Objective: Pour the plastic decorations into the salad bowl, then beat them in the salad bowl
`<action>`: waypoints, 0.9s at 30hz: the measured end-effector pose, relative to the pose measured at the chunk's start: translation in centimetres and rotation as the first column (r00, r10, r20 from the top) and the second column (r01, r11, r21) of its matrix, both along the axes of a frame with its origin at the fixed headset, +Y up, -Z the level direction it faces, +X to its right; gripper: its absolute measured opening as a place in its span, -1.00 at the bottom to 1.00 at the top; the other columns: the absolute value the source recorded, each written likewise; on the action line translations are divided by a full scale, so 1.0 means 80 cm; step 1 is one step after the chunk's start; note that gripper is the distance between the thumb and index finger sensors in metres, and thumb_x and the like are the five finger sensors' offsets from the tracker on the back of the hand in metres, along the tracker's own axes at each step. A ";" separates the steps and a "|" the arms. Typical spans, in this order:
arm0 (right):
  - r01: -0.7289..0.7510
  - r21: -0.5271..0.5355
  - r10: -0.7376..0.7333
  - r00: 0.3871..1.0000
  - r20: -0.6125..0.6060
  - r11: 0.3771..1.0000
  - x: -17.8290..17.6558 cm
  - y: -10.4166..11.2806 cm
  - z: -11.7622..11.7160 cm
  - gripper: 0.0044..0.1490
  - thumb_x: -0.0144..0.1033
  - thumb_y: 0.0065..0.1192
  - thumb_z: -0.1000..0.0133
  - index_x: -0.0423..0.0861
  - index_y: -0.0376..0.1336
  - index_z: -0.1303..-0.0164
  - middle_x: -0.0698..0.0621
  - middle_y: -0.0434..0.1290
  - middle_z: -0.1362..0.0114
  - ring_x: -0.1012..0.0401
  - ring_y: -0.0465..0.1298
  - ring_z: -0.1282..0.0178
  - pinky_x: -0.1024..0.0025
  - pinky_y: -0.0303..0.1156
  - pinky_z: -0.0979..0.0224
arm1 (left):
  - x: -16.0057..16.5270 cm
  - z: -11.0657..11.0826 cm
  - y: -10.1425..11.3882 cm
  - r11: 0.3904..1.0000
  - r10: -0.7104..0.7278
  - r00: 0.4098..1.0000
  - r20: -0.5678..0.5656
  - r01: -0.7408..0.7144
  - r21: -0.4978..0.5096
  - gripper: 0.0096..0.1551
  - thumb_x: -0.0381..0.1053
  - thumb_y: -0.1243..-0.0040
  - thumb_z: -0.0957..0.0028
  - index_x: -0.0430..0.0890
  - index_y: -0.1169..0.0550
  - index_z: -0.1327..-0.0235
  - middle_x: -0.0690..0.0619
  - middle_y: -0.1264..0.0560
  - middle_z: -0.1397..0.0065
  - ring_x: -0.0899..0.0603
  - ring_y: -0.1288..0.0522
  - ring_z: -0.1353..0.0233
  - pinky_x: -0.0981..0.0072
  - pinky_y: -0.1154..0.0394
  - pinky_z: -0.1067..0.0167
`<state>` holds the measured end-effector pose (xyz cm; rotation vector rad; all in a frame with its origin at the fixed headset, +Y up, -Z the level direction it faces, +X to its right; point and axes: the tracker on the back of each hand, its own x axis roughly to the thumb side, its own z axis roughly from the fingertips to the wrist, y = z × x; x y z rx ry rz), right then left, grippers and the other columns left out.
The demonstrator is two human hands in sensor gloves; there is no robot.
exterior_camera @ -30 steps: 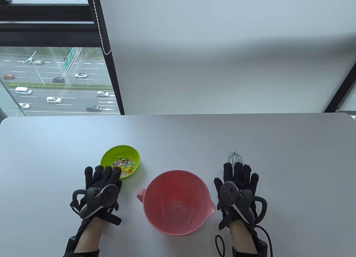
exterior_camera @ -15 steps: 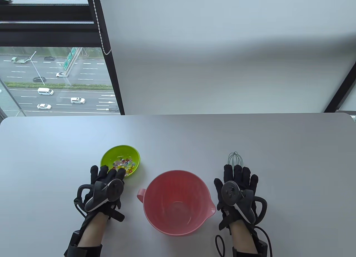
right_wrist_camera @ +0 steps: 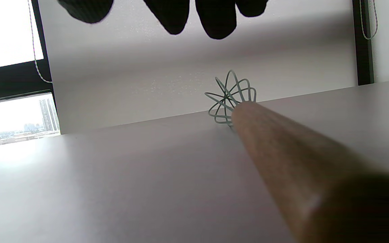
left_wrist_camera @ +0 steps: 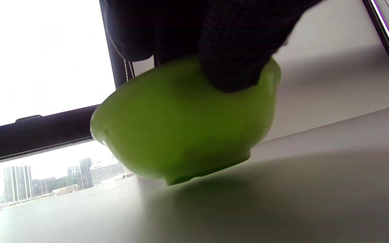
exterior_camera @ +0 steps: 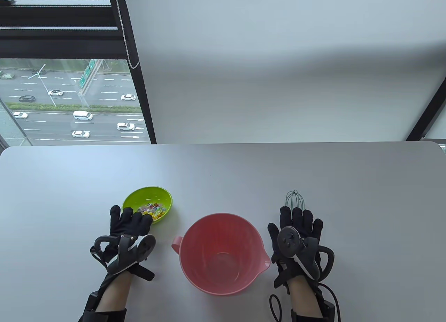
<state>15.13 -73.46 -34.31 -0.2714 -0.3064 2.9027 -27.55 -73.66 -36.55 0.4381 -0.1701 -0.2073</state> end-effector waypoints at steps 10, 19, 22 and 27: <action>-0.003 0.001 0.003 1.000 -0.007 1.000 -0.003 -0.001 0.000 -0.14 0.40 -0.10 -0.22 0.19 0.02 -0.69 0.00 0.10 -0.75 -0.04 0.00 -0.71 -0.11 -0.26 -0.66 | 0.017 0.034 0.036 0.983 -0.004 0.998 0.070 -0.009 0.185 -0.59 0.00 -0.40 0.01 0.03 -0.67 -0.12 0.05 -0.58 -0.25 -0.25 -0.38 -0.45 -0.33 0.00 -0.52; 0.015 0.002 -0.015 1.000 0.004 1.000 0.002 -0.001 0.000 -0.14 0.39 -0.09 -0.22 0.18 0.03 -0.69 0.00 0.10 -0.75 -0.04 0.01 -0.71 -0.11 -0.24 -0.66 | 0.052 0.068 0.072 0.942 -0.055 0.982 0.179 -0.008 0.336 -0.59 0.01 -0.39 0.00 0.05 -0.66 -0.13 0.06 -0.58 -0.25 -0.23 -0.43 -0.38 -0.30 -0.04 -0.52; 0.015 0.001 -0.015 1.000 0.005 1.000 0.002 -0.001 0.000 -0.14 0.39 -0.09 -0.22 0.18 0.03 -0.69 0.00 0.11 -0.75 -0.04 0.02 -0.70 -0.11 -0.23 -0.66 | 0.064 0.077 0.077 0.932 -0.081 0.972 0.222 -0.005 0.363 -0.59 0.02 -0.38 0.00 0.07 -0.65 -0.13 0.07 -0.58 -0.26 -0.22 -0.44 -0.37 -0.29 -0.07 -0.52; 0.019 0.001 -0.019 1.000 0.009 1.000 0.004 -0.001 0.000 -0.14 0.39 -0.09 -0.22 0.17 0.04 -0.68 0.00 0.13 -0.74 -0.05 0.05 -0.70 -0.12 -0.18 -0.66 | 0.077 0.088 0.080 0.921 -0.095 0.948 0.303 -0.032 0.388 -0.59 0.02 -0.38 0.00 0.09 -0.65 -0.13 0.10 -0.58 -0.26 -0.20 -0.46 -0.36 -0.28 -0.10 -0.52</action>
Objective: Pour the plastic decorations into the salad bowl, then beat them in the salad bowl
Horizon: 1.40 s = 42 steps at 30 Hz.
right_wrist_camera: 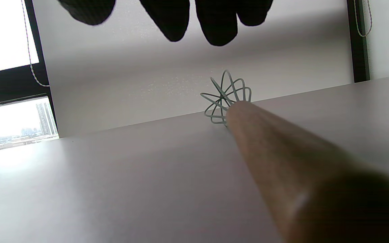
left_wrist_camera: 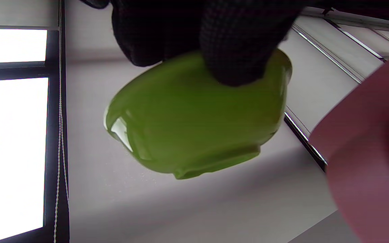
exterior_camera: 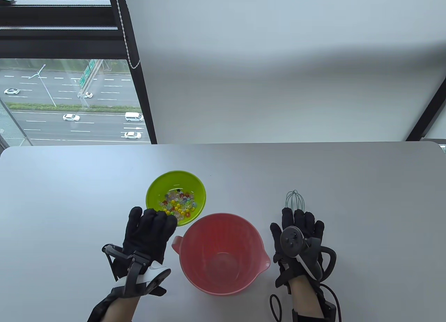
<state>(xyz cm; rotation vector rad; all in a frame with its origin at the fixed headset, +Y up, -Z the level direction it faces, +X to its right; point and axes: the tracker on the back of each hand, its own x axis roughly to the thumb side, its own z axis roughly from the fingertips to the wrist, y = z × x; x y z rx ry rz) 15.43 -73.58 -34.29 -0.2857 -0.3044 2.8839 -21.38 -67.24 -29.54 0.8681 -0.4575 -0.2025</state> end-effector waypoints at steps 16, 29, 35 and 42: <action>0.013 -0.011 -0.013 1.000 0.005 1.000 0.003 -0.001 0.000 -0.14 0.39 -0.09 -0.22 0.17 0.05 -0.68 -0.01 0.15 -0.73 -0.05 0.10 -0.68 -0.13 -0.13 -0.66 | 0.049 0.052 0.034 0.998 -0.038 0.974 0.223 0.024 0.062 -0.59 0.07 -0.38 0.02 0.17 -0.66 -0.12 0.19 -0.61 -0.26 -0.13 -0.54 -0.34 -0.22 -0.24 -0.52; 0.028 -0.022 -0.028 1.000 0.009 0.999 0.005 -0.002 0.000 -0.13 0.40 -0.10 -0.22 0.16 0.04 -0.68 -0.01 0.17 -0.72 -0.05 0.11 -0.68 -0.13 -0.12 -0.66 | 0.048 0.038 0.066 0.864 0.362 0.849 0.385 -0.150 -0.481 -0.60 0.09 -0.41 0.05 0.15 -0.71 -0.08 0.17 -0.67 -0.20 -0.11 -0.61 -0.26 -0.20 -0.33 -0.49; 0.054 -0.028 -0.053 0.999 0.007 0.998 0.005 -0.002 -0.001 -0.17 0.35 -0.09 -0.23 0.13 0.09 -0.66 0.00 0.20 -0.70 -0.05 0.14 -0.66 -0.13 -0.10 -0.66 | 0.028 0.009 0.057 0.605 0.664 0.692 0.283 -0.274 -0.747 -0.59 0.07 -0.41 0.02 0.09 -0.72 -0.10 0.13 -0.68 -0.16 -0.13 -0.63 -0.20 -0.21 -0.36 -0.45; 0.070 -0.034 -0.070 0.998 0.005 0.997 0.006 -0.003 -0.002 -0.18 0.33 -0.09 -0.24 0.11 0.12 -0.64 -0.01 0.24 -0.68 -0.05 0.18 -0.65 -0.12 -0.08 -0.65 | 0.013 -0.014 0.042 0.308 0.875 0.473 0.102 -0.382 -0.871 -0.58 0.05 -0.38 -0.03 0.00 -0.70 -0.13 0.07 -0.69 -0.11 -0.15 -0.64 -0.15 -0.21 -0.37 -0.41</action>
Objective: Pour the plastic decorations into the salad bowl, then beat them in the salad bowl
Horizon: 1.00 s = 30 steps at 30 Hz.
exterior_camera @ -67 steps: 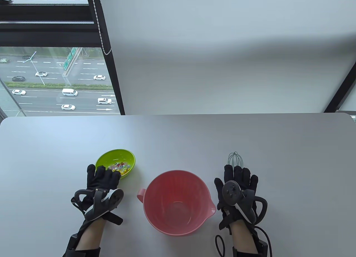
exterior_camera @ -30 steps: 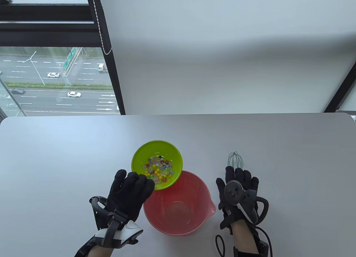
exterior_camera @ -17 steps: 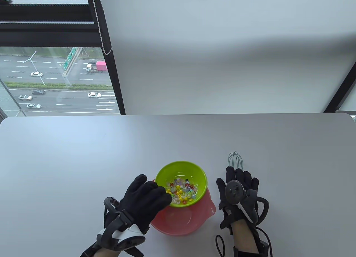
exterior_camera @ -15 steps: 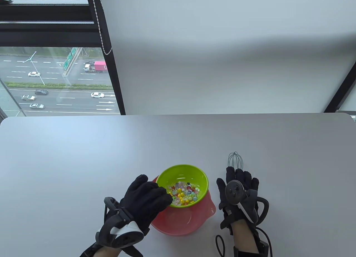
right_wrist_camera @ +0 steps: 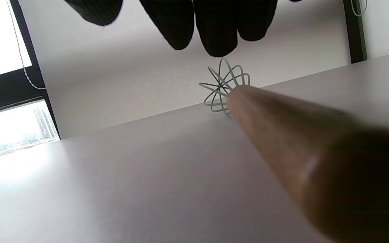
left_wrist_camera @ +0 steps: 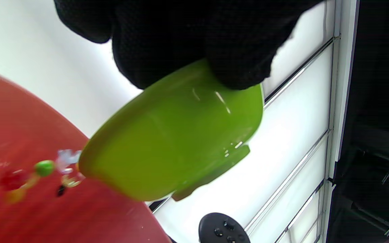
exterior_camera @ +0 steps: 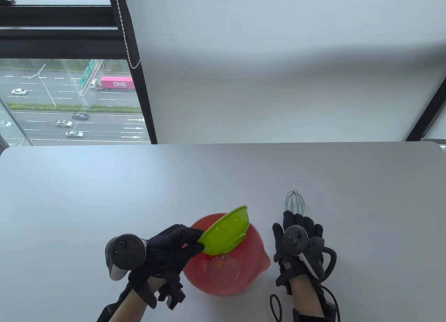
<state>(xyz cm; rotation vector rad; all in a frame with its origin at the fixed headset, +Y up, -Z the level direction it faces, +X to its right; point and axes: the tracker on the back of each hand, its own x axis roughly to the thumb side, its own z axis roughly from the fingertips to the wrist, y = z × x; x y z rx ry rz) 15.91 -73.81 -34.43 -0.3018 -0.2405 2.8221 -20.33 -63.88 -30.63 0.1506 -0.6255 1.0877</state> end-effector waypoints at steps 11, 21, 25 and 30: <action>-0.001 -0.003 0.001 1.000 -0.002 1.000 0.001 0.000 -0.001 -0.20 0.31 -0.09 -0.24 0.10 0.14 -0.62 0.00 0.26 -0.67 -0.05 0.19 -0.64 -0.12 -0.07 -0.65 | -0.009 -0.011 -0.012 0.969 0.225 0.973 0.050 -0.218 -0.118 -0.55 0.07 -0.26 -0.12 -0.09 -0.63 -0.18 0.08 -0.71 -0.05 -0.10 -0.69 -0.06 -0.11 -0.41 -0.40; -0.007 -0.003 0.007 1.000 -0.002 1.000 0.000 -0.001 -0.001 -0.20 0.32 -0.09 -0.24 0.11 0.14 -0.63 0.00 0.26 -0.67 -0.05 0.20 -0.64 -0.12 -0.07 -0.65 | -0.009 0.002 0.000 0.995 0.078 0.997 -0.025 -0.076 0.072 -0.55 0.06 -0.29 -0.13 -0.04 -0.58 -0.24 0.07 -0.62 -0.18 -0.18 -0.56 -0.22 -0.24 -0.23 -0.49; -0.005 -0.005 0.005 1.000 -0.003 1.000 0.000 -0.002 -0.001 -0.19 0.32 -0.09 -0.24 0.10 0.14 -0.63 0.00 0.26 -0.67 -0.05 0.19 -0.64 -0.12 -0.07 -0.65 | -0.007 0.016 0.009 0.963 -0.071 0.982 -0.178 0.114 0.243 -0.54 0.04 -0.31 -0.11 -0.02 -0.57 -0.25 0.07 -0.60 -0.21 -0.18 -0.52 -0.28 -0.28 -0.16 -0.52; -0.010 -0.005 0.010 1.000 -0.005 1.000 0.000 -0.002 -0.001 -0.19 0.32 -0.09 -0.24 0.10 0.13 -0.63 -0.01 0.26 -0.67 -0.05 0.19 -0.64 -0.12 -0.07 -0.65 | -0.010 0.024 0.012 0.877 -0.194 0.912 -0.360 0.326 0.354 -0.54 0.02 -0.31 -0.09 -0.02 -0.57 -0.24 0.06 -0.59 -0.22 -0.20 -0.50 -0.30 -0.30 -0.11 -0.53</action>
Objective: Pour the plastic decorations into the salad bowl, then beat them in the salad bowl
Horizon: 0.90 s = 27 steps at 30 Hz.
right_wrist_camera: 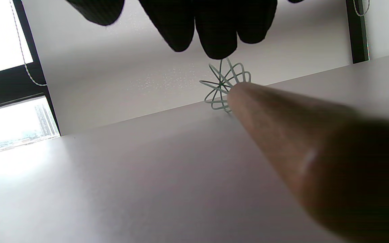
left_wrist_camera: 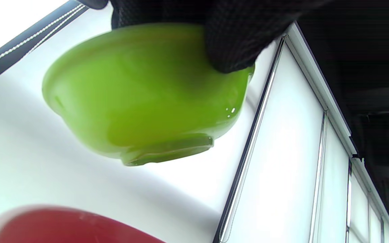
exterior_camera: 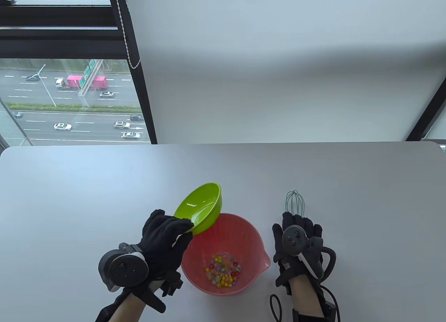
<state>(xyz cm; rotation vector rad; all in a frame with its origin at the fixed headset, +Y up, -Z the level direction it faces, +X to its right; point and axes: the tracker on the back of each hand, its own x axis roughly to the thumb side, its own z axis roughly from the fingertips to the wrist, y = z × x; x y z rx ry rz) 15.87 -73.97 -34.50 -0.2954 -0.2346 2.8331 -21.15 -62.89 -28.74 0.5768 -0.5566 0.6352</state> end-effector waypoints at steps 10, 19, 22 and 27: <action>0.001 0.003 -0.001 1.000 -0.005 1.000 -0.001 -0.001 0.000 -0.18 0.34 -0.09 -0.23 0.10 0.13 -0.63 -0.01 0.26 -0.67 -0.05 0.19 -0.64 -0.12 -0.08 -0.65 | -0.041 -0.039 -0.034 0.965 -0.255 0.915 -0.313 0.260 -0.028 -0.54 0.02 -0.32 -0.08 -0.03 -0.57 -0.23 0.06 -0.60 -0.20 -0.19 -0.51 -0.28 -0.30 -0.09 -0.54; 0.005 0.000 -0.005 1.000 -0.004 1.000 -0.001 -0.002 0.000 -0.18 0.34 -0.08 -0.23 0.10 0.14 -0.63 -0.01 0.26 -0.66 -0.05 0.20 -0.63 -0.12 -0.08 -0.65 | -0.085 -0.079 -0.093 0.906 -0.411 0.820 -0.399 0.319 -0.277 -0.54 0.01 -0.36 -0.06 -0.09 -0.59 -0.19 0.01 -0.61 -0.15 -0.22 -0.51 -0.22 -0.30 -0.08 -0.53; 0.005 0.002 -0.004 1.000 -0.005 1.000 -0.002 -0.002 0.000 -0.17 0.34 -0.08 -0.23 0.10 0.12 -0.63 -0.01 0.27 -0.66 -0.05 0.20 -0.63 -0.12 -0.08 -0.65 | -0.094 -0.086 -0.101 0.896 -0.418 0.811 -0.410 0.296 -0.330 -0.54 0.01 -0.38 -0.05 -0.11 -0.61 -0.16 0.00 -0.62 -0.12 -0.22 -0.52 -0.20 -0.31 -0.08 -0.52; 0.002 -0.002 -0.002 1.000 -0.006 1.000 -0.002 -0.003 0.000 -0.17 0.34 -0.08 -0.23 0.10 0.13 -0.63 -0.01 0.27 -0.66 -0.05 0.20 -0.63 -0.12 -0.07 -0.65 | -0.098 -0.093 -0.112 0.864 -0.471 0.781 -0.410 0.315 -0.392 -0.54 0.02 -0.39 -0.04 -0.11 -0.61 -0.15 0.00 -0.62 -0.12 -0.23 -0.52 -0.20 -0.30 -0.09 -0.52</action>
